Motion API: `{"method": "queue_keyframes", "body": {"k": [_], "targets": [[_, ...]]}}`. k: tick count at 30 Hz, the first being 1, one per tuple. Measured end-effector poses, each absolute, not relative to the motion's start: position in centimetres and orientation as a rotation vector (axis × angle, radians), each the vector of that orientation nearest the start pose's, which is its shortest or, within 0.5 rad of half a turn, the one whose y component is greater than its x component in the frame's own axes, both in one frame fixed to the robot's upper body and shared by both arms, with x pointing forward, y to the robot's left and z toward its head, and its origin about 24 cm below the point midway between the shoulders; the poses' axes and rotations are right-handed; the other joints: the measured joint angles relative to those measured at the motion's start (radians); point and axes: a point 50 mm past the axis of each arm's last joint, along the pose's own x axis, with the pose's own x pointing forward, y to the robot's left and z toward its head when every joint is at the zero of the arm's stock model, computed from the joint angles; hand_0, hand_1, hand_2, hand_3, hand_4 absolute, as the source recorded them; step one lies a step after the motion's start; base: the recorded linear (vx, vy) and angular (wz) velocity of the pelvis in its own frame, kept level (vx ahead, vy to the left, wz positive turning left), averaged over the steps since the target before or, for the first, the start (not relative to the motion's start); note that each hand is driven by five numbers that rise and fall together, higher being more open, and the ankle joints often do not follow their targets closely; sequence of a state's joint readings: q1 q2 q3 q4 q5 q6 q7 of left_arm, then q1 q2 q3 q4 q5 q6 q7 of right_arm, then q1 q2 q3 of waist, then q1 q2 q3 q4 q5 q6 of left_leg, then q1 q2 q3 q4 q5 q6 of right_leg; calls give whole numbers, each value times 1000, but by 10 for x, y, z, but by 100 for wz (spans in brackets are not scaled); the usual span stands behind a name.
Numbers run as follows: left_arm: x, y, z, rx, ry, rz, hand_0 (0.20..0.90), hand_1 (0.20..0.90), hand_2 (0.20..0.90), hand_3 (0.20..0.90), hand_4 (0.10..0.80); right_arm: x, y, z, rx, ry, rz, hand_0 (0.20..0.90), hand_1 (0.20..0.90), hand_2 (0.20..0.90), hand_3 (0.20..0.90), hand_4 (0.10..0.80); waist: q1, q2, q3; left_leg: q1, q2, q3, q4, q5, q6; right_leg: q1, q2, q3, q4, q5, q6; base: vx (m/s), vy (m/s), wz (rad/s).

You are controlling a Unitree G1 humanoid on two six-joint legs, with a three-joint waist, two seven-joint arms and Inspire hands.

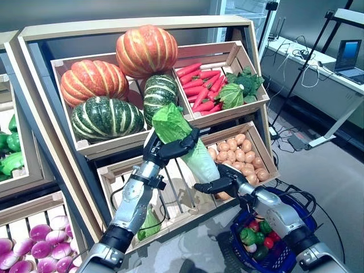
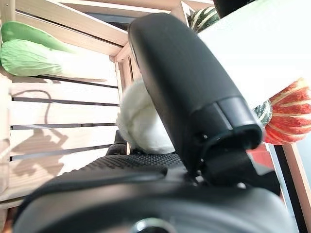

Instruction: Put vegetables into the basket

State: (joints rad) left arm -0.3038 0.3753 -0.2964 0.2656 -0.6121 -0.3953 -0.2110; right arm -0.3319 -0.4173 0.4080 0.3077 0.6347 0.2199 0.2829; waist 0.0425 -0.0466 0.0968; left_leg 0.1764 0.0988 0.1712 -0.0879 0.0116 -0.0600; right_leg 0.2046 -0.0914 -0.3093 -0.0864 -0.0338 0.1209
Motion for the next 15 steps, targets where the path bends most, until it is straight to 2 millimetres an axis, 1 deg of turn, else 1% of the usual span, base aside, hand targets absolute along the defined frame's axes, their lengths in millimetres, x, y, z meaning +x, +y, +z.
{"method": "queue_keyframes", "body": {"k": [7,11,15], "targets": [[296,151,89,-76,-303,-460,300,300,300,300,400,293,-126,25,83,400,630,900,900,900,900,800,0,0,0,8,0,-1,0,5,0,8,0,0,0,4,-1,0,0,0],[296,151,89,-59,-302,-469,300,300,300,300,400,293,-126,24,84,413,642,900,900,900,900,800,2,0,0,14,-1,-4,0,5,0,15,0,-1,-1,4,-1,0,0,0],[295,150,88,-48,-296,-485,300,300,300,300,400,292,-130,29,70,409,661,900,900,900,900,800,2,0,0,14,-1,-4,0,6,0,15,0,-1,-1,4,-1,0,0,0]]}}
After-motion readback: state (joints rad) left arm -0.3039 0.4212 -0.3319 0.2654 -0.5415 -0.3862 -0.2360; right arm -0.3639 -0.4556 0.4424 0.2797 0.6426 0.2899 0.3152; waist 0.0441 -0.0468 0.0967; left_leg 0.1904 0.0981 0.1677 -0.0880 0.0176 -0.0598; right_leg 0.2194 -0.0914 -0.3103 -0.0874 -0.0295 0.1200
